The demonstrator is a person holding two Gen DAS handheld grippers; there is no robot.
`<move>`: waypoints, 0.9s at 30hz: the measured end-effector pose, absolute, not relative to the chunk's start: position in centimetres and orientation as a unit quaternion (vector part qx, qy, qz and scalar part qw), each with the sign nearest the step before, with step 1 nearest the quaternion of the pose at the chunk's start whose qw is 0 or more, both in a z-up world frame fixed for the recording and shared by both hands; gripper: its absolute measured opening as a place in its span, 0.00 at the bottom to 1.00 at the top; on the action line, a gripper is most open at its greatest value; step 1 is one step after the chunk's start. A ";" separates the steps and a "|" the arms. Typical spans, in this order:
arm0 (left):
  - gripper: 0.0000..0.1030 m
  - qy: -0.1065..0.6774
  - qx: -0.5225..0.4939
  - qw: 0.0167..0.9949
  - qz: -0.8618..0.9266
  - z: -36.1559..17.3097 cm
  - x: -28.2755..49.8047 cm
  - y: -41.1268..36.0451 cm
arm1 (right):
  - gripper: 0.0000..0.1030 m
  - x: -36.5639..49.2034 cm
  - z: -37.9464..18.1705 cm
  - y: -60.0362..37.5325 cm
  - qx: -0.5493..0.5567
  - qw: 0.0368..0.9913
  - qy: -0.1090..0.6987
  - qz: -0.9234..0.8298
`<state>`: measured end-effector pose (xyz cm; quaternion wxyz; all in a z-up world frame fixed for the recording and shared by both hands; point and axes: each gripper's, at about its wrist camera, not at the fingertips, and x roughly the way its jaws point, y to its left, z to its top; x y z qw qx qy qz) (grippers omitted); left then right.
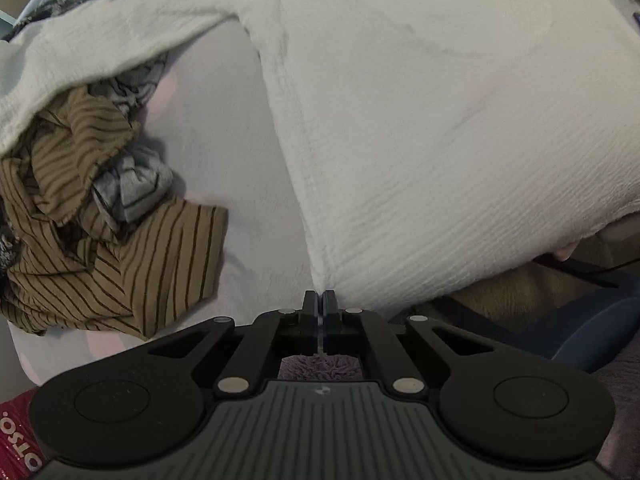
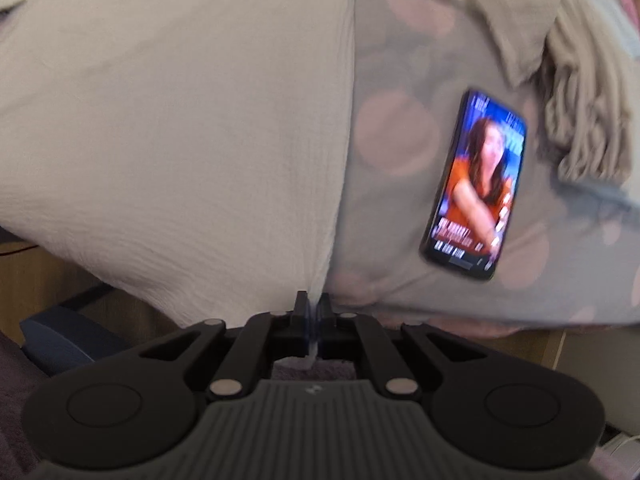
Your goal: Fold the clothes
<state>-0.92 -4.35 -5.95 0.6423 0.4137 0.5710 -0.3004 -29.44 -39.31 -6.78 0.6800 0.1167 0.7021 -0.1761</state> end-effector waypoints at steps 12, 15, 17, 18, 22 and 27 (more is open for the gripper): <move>0.00 0.602 0.413 0.624 -0.278 -8.2 0.4 -3.9 | 0.13 -28.0 -11.8 -39.8 0.127 0.649 0.731 -0.169; 0.00 0.591 0.394 0.638 -0.297 -6.4 0.3 -4.5 | 0.26 -28.4 -10.6 -40.2 0.138 0.664 0.714 -0.172; 0.01 0.581 0.382 0.650 -0.307 -5.1 0.3 -5.1 | 0.26 -28.5 -9.6 -40.6 0.149 0.675 0.700 -0.179; 0.03 0.576 0.376 0.655 -0.313 -4.4 0.3 -5.4 | 0.26 -28.5 -8.9 -40.8 0.152 0.682 0.691 -0.186; 0.08 0.560 0.354 0.674 -0.327 -1.9 0.7 -6.7 | 0.26 -28.1 -5.9 -41.7 0.158 0.710 0.654 -0.208; 0.08 0.531 0.344 0.694 -0.343 -0.3 1.0 -8.4 | 0.26 -26.9 -3.5 -41.7 0.146 0.720 0.643 -0.217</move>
